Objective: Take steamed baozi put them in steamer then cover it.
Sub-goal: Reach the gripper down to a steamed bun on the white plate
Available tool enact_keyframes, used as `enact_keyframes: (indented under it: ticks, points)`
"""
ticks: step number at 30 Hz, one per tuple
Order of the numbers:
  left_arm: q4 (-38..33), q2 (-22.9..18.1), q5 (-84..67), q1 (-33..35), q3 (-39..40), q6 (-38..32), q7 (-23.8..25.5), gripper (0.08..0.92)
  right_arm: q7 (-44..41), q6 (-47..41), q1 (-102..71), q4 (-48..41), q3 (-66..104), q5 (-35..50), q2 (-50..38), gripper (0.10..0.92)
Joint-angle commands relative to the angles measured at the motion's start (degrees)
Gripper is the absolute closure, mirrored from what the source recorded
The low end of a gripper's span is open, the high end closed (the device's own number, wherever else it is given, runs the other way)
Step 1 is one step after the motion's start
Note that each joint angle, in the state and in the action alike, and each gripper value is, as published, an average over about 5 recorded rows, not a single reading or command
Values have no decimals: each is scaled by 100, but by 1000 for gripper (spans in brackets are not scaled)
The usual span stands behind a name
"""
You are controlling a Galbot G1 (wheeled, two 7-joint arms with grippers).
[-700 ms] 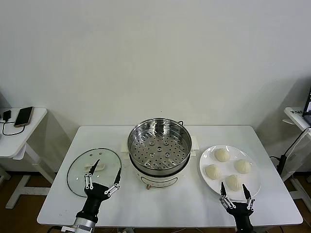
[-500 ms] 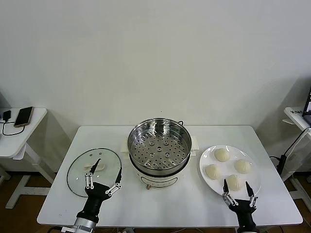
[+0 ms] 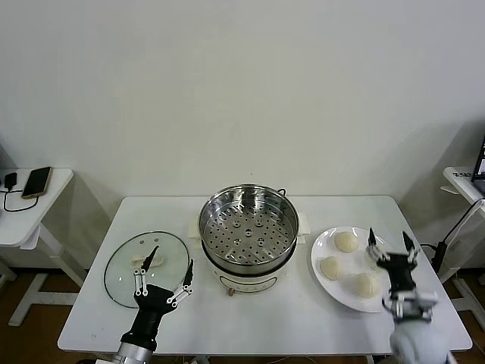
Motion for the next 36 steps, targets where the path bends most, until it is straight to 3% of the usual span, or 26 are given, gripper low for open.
enact_keyframes:
  ticks: [1, 6, 16, 19, 26, 36]
  points:
    - [-106, -30, 1, 26, -6, 13, -5, 177, -923, -545, 2847, -2321, -1478, 697, -892, 203]
    - [-197, -88, -1, 68, -25, 25, -20, 177, -3077, -609, 3511, -2969, -2294, 353, -1330, 203]
    - [-335, -180, 0, 154, -77, 59, -49, 177, -7772, -31, 5262, -3992, -3902, -1958, -1644, 203]
    - [-375, -229, 3, 165, -83, 89, -56, 177, -8633, 233, 5722, -4287, -4192, -2756, -1453, 203]
    - [-409, -316, 2, 193, -129, 120, -81, 177, -9442, 711, 6288, -4954, -4667, -4321, -798, 203]
    - [-395, -357, -26, 217, -219, 99, -132, 177, -8971, 1237, 6648, -5889, -4966, -5553, 186, 203]
